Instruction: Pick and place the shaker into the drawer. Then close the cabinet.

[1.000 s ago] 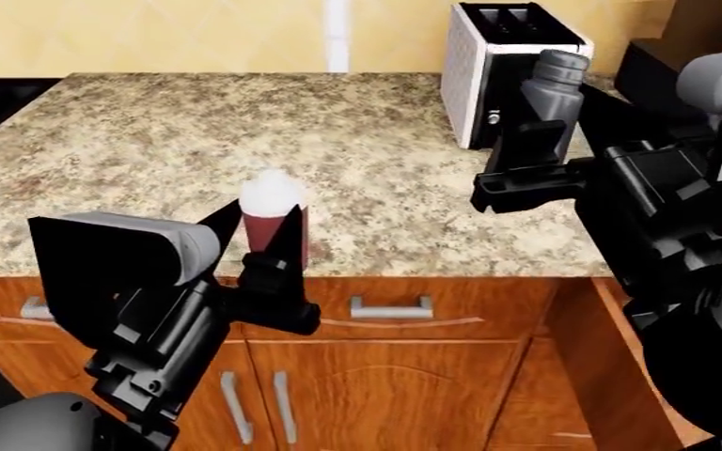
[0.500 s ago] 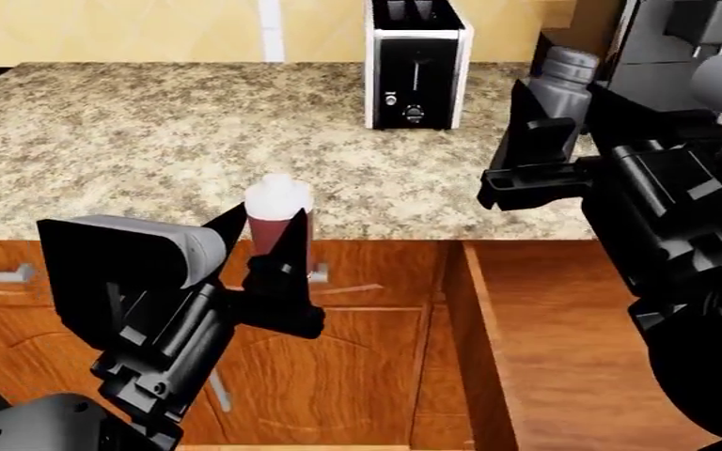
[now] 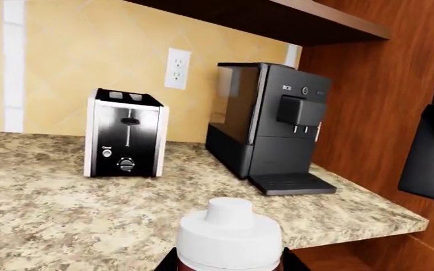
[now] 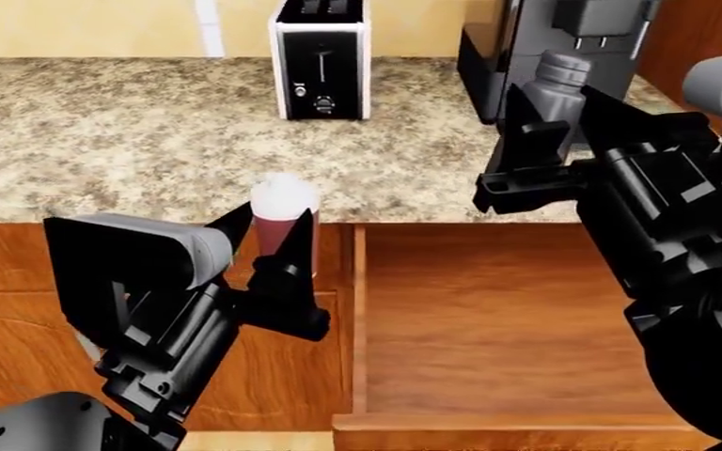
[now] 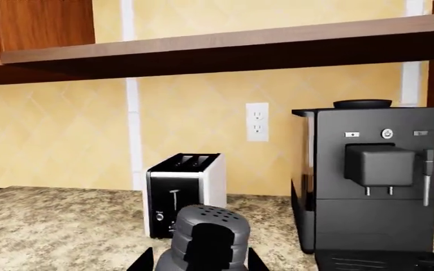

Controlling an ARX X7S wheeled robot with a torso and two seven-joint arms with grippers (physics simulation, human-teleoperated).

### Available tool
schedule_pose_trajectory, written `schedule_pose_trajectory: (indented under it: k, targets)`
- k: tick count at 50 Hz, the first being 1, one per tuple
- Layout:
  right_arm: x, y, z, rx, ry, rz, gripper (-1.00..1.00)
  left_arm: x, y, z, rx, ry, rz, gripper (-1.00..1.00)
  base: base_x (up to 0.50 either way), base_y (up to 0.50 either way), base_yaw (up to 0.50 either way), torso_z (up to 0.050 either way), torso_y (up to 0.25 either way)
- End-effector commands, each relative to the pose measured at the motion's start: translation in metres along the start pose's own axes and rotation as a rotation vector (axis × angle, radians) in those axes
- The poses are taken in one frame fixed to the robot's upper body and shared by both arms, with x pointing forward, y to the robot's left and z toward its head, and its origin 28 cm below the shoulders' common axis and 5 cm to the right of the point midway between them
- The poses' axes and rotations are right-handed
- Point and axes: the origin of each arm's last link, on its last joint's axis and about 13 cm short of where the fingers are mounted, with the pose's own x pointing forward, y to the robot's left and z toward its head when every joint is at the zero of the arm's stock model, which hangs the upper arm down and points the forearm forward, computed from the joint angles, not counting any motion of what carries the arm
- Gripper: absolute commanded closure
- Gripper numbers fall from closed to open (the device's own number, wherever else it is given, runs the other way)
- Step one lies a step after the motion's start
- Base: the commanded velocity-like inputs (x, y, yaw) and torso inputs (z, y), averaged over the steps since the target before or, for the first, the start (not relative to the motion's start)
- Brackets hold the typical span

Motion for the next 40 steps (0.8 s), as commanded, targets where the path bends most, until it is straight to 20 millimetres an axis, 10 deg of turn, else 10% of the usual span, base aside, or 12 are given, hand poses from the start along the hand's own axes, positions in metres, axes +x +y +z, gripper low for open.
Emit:
schedule_pose_trajectory:
  k: [1,40]
  targets:
    - [-0.0008,0.0001,-0.0019,0.001,0.001,-0.001,1.0,-0.0004,-0.0003,0.0002,-0.012,0.0,0.0,1.0,-0.05,-0.5,0.0,0.0,0.0]
    - [-0.002,0.0018,-0.0072,-0.027,0.018,-0.003,1.0,-0.0017,-0.001,-0.0015,-0.013,0.008,-0.01,1.0,0.04,-0.48,0.0,0.0,0.0]
